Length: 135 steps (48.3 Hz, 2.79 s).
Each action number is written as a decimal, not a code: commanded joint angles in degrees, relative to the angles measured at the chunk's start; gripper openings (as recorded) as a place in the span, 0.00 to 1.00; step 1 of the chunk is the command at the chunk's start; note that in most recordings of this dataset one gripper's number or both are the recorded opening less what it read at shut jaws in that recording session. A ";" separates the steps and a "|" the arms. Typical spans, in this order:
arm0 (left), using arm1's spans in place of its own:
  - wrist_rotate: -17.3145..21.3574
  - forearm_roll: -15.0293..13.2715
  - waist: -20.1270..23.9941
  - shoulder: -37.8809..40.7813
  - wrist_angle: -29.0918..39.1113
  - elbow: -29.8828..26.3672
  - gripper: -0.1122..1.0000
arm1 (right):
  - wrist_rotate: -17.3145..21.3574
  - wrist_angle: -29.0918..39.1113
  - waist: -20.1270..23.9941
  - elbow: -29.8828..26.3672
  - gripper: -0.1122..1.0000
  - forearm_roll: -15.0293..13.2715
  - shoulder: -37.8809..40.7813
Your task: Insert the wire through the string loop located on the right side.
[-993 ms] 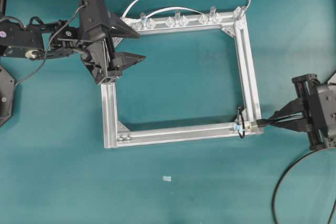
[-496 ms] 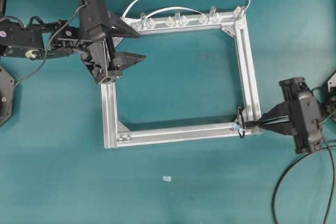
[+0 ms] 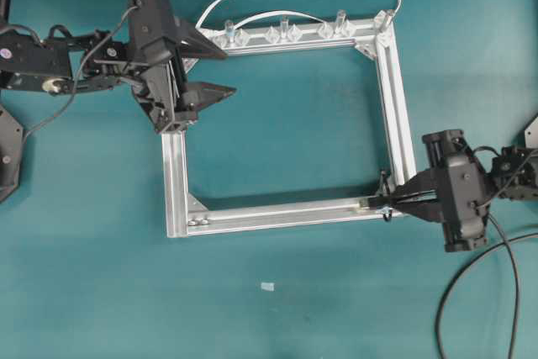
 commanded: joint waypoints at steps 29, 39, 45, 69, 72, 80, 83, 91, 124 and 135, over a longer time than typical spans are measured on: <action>-0.35 0.18 -9.14 8.09 -0.26 -8.79 0.77 | -0.09 -0.44 -1.41 -1.58 0.21 -0.09 0.09; -4.22 0.18 -16.61 11.43 -0.18 -11.34 0.77 | -0.09 -0.35 -1.41 -1.41 0.21 -0.09 0.09; -6.59 0.18 -18.54 13.01 -0.18 -12.22 0.77 | -0.09 -0.35 -1.32 -1.41 0.21 -0.09 0.09; -7.03 0.18 -18.81 20.65 -0.09 -20.57 0.77 | -0.09 -0.26 -1.32 -1.58 0.21 -0.09 0.09; -7.12 0.18 -18.72 22.50 -0.09 -22.68 0.77 | -0.09 -0.26 -1.32 -1.49 0.21 -0.09 0.09; -7.21 0.18 -18.63 26.37 -0.18 -27.42 0.77 | -0.09 -0.26 -1.32 -1.49 0.21 -0.09 0.09; -7.21 0.18 -18.54 27.60 -0.09 -29.27 0.77 | -0.09 -0.26 -1.32 -1.49 0.21 -0.09 0.09; -7.12 0.18 -18.54 31.20 -0.18 -33.57 0.77 | -0.09 -0.26 -1.32 -1.58 0.21 0.00 0.09; -7.03 0.18 -18.72 35.24 2.11 -38.06 0.52 | 0.00 -0.18 -1.32 -1.49 0.21 -1.05 0.09; -6.94 0.35 -19.07 35.07 4.22 -39.11 0.29 | 0.09 -0.35 -1.41 -1.41 0.21 -1.14 0.09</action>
